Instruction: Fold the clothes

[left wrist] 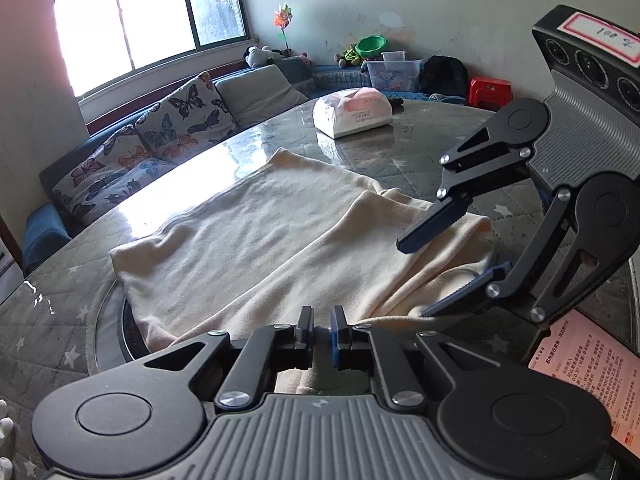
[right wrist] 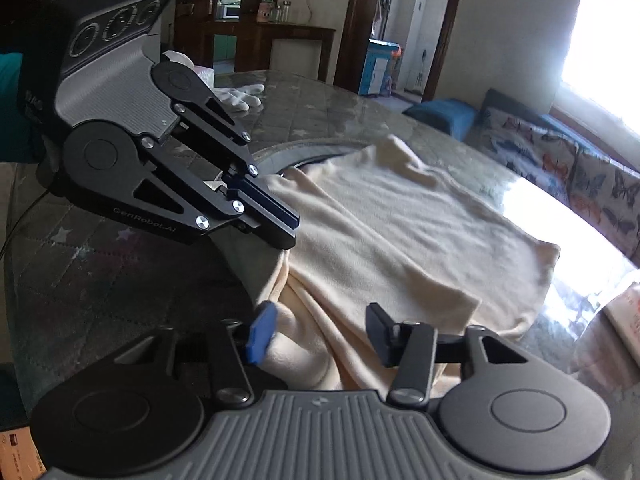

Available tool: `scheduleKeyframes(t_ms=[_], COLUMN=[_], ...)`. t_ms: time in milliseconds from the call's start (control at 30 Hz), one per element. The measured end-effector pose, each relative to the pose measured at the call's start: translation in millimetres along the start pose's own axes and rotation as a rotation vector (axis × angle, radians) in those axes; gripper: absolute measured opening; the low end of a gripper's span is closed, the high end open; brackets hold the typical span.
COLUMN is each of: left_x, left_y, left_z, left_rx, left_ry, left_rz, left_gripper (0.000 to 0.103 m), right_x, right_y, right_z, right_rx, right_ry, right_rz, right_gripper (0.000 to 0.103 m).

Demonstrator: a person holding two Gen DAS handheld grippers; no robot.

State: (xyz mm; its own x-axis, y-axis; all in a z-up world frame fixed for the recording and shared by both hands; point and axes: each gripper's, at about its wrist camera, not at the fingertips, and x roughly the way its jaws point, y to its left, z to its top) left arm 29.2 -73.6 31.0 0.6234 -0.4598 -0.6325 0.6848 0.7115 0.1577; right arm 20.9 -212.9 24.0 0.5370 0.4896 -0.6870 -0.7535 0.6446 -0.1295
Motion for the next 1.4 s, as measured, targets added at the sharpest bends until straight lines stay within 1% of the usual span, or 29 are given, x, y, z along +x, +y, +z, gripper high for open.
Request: scheduleKeyframes(t_ms=[33, 100, 167, 200, 300, 400, 433, 567, 733, 933, 967, 1033, 1100, 1167, 1267, 1300, 1333, 1367, 1400], left_x=[0, 0, -1, -3, -10, -21, -24, -35, -40, -41, -41, -41, -40, -37, -33, -32, -32, -32, -30], left_y=[0, 1, 1, 1, 1, -2, -4, -11, -19, -30, -32, -37, -41, -45, -48, -49, -49, -49, -48], left_z=[0, -1, -1, -1, -1, -2, -2, -6, -14, -20, -21, -23, -24, -26, -27, -27, -27, -27, -27], left_rx=[-0.003, -0.006, -0.011, -0.014, -0.019, -0.008, -0.006, 0.006, 0.042, 0.116, 0.130, 0.164, 0.185, 0.210, 0.234, 0.238, 0.239, 0.237, 0.231], left_ry=[0.000, 0.000, -0.001, -0.002, -0.016, -0.032, -0.037, -0.046, -0.037, -0.022, -0.022, -0.023, -0.022, -0.017, -0.018, -0.019, -0.022, -0.026, -0.024], left_rz=[-0.001, -0.003, -0.005, -0.004, -0.010, -0.012, -0.013, -0.013, -0.021, -0.038, -0.040, -0.041, -0.051, -0.049, -0.050, -0.054, -0.057, -0.058, -0.064], left_gripper=[0.009, 0.009, 0.010, 0.011, 0.013, 0.015, 0.015, 0.034, 0.034, 0.039, 0.042, 0.044, 0.045, 0.045, 0.045, 0.043, 0.040, 0.029, 0.021], right_x=[0, 1, 2, 2, 0, -1, -1, -3, -8, -12, -12, -14, -16, -17, -17, -17, -18, -19, -19], right_y=[0, -1, -3, -3, -7, -13, -15, -22, -23, -23, -23, -22, -20, -19, -17, -16, -16, -15, -15], right_z=[0, 0, 0, 1, 4, 6, 7, 8, 7, 6, 6, 5, 4, 4, 4, 4, 3, 3, 3], right_rx=[0.005, 0.019, 0.038, 0.045, 0.075, 0.106, 0.115, 0.140, 0.131, 0.130, 0.130, 0.125, 0.115, 0.110, 0.107, 0.108, 0.104, 0.101, 0.097], right_ry=[0.003, 0.009, 0.014, 0.014, 0.012, 0.010, 0.009, 0.006, 0.010, 0.012, 0.011, 0.010, 0.009, 0.007, 0.006, 0.005, 0.004, 0.002, 0.001], right_rz=[0.004, 0.015, 0.029, 0.032, 0.038, 0.029, 0.024, 0.010, 0.008, -0.004, -0.004, -0.003, 0.001, 0.005, 0.008, 0.010, 0.011, 0.012, 0.014], right_gripper=[0.041, 0.027, 0.022, 0.017, 0.009, 0.004, 0.004, 0.003, 0.004, 0.009, 0.010, 0.011, 0.015, 0.018, 0.020, 0.023, 0.026, 0.028, 0.029])
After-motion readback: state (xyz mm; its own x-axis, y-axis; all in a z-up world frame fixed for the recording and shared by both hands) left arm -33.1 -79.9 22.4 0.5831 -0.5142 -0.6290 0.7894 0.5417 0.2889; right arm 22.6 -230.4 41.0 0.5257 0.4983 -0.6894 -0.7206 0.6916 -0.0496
